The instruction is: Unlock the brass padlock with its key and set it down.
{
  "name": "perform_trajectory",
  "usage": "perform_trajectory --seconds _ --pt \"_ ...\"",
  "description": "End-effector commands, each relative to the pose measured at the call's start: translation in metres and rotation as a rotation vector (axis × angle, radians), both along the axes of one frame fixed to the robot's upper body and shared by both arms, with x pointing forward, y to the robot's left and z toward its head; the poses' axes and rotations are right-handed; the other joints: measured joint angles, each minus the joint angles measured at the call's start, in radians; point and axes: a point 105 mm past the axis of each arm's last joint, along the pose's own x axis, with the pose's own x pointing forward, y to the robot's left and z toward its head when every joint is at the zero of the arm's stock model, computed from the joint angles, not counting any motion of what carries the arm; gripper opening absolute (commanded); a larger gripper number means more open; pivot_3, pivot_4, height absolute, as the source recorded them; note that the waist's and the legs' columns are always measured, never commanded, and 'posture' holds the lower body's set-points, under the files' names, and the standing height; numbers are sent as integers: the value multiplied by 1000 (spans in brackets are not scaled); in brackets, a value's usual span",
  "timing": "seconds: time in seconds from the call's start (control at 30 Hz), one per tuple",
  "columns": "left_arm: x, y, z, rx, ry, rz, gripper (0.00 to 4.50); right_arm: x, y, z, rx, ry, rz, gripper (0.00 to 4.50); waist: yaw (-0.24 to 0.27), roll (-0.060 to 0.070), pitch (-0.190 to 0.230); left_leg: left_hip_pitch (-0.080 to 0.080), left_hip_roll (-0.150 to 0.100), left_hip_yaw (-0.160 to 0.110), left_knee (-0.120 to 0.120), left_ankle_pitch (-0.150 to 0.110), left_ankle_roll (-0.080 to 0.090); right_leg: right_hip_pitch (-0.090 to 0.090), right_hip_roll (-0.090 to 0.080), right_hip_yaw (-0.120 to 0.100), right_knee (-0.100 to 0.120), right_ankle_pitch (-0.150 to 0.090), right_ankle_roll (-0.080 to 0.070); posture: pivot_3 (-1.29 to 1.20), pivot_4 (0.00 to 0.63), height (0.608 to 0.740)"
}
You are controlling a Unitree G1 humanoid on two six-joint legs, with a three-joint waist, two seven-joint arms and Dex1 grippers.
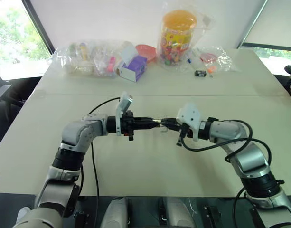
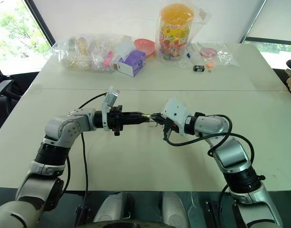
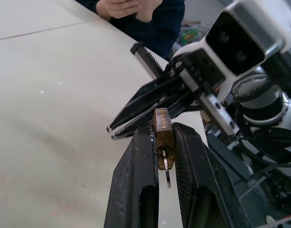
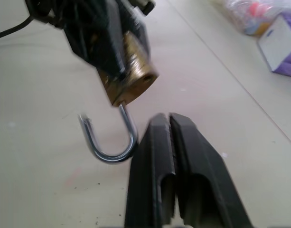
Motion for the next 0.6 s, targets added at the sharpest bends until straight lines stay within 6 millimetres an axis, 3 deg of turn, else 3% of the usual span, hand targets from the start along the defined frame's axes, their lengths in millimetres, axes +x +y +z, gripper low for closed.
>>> perform_trajectory --seconds 0.03,0.27,0.37,0.5,0.6 --pt "0 1 15 -32 -43 -6 0 1 0 10 -11 -72 7 95 0 0 0 0 0 0 0 0 0 0 0 0 0 0 0 0 150 735" --pt "1 1 9 -22 -29 7 0 6 -9 19 -21 -103 -32 95 0 0 0 0 0 0 0 0 0 0 0 0 0 0 0 0 150 735" --pt "1 2 7 -16 -25 10 0 3 -16 11 -76 -101 -40 95 2 0 0 0 0 0 0 0 0 0 0 0 0 0 0 0 150 735" --pt "11 0 -11 41 -6 71 0 -3 -31 -10 -185 -85 -70 95 3 0 0 0 0 0 0 0 0 0 0 0 -1 0 0 0 150 735" --pt "19 -7 -24 50 28 116 0 -9 -40 -12 -214 -84 -90 95 1 0 0 0 0 0 0 0 0 0 0 0 -1 0 0 0 150 735"
